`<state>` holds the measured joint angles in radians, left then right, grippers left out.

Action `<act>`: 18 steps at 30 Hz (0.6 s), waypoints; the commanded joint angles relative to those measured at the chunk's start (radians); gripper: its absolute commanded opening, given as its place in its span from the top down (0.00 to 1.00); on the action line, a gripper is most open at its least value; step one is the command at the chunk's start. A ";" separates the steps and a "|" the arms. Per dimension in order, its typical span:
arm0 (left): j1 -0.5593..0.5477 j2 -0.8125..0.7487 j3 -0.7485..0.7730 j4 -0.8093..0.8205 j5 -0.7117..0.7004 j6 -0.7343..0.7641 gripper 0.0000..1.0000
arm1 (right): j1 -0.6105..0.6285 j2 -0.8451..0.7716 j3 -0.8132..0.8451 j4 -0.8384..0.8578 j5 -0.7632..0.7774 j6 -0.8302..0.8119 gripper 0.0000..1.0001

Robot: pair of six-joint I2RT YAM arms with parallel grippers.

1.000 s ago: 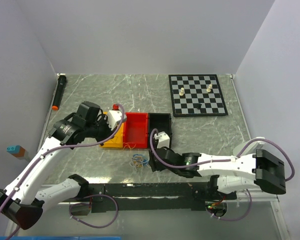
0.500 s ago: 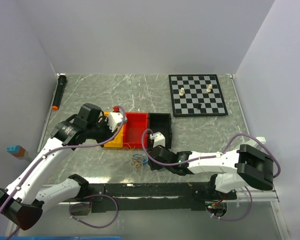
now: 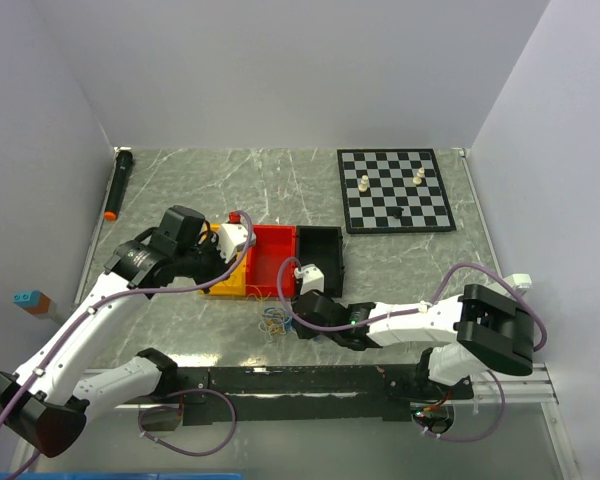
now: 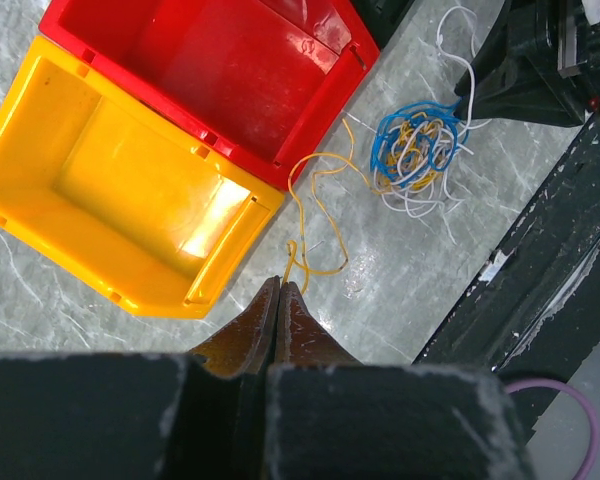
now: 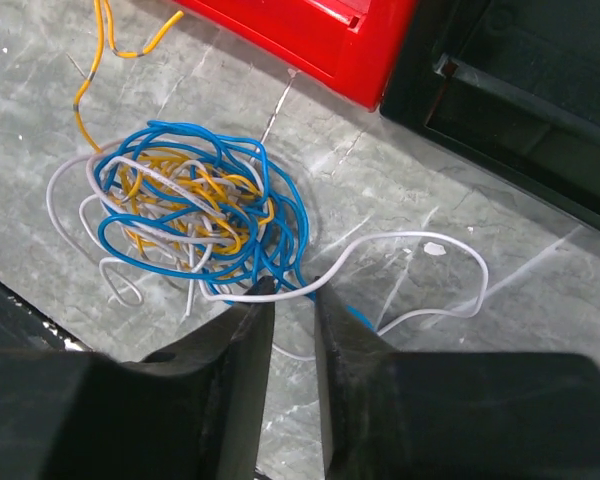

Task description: Untangle the cables

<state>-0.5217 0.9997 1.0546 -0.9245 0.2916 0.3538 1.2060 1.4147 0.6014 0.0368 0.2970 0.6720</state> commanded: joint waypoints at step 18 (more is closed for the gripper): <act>-0.006 -0.052 0.022 -0.060 -0.080 0.076 0.99 | 0.056 -0.354 -0.094 -0.207 0.074 0.144 1.00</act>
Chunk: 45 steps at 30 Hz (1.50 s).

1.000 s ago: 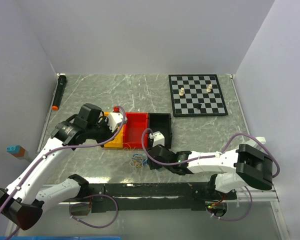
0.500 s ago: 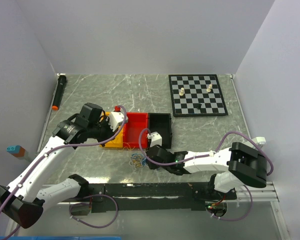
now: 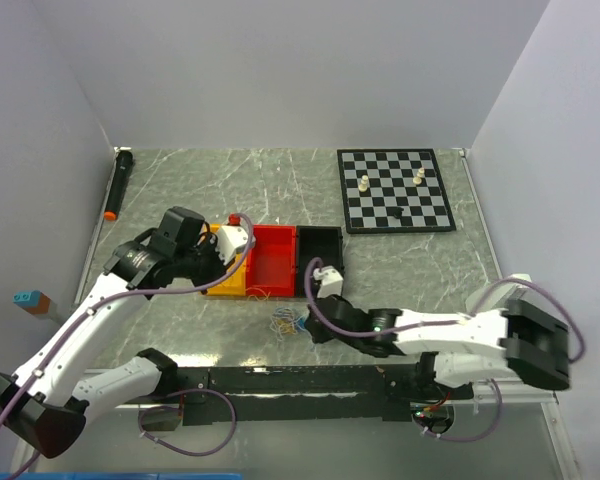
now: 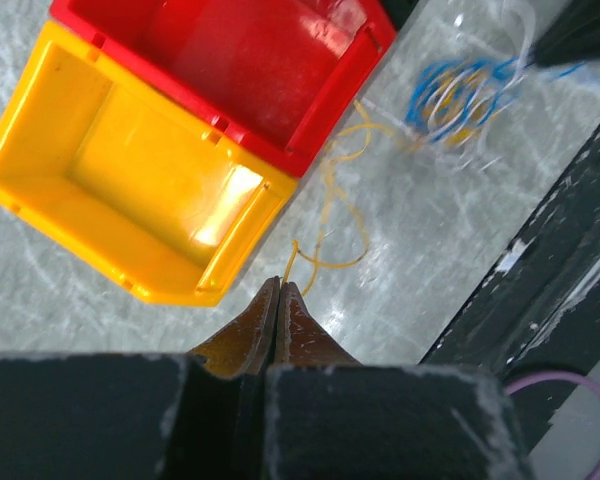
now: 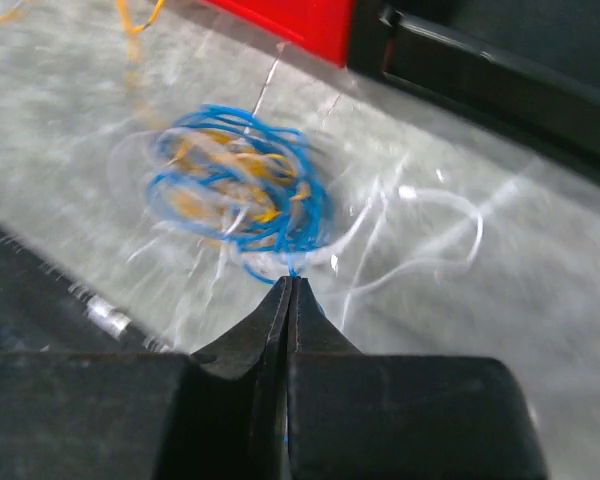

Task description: Untangle the cables

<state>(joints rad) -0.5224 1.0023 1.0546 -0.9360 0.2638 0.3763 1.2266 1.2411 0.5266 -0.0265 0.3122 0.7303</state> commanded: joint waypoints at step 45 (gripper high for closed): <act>0.021 -0.286 0.099 -0.011 -0.023 0.041 0.99 | 0.044 0.185 0.074 0.790 -0.134 -0.503 0.28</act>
<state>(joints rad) -0.5037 0.7708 1.1587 -0.9993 0.1398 0.4236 1.3121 1.3087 0.5259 0.4419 0.3355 0.3744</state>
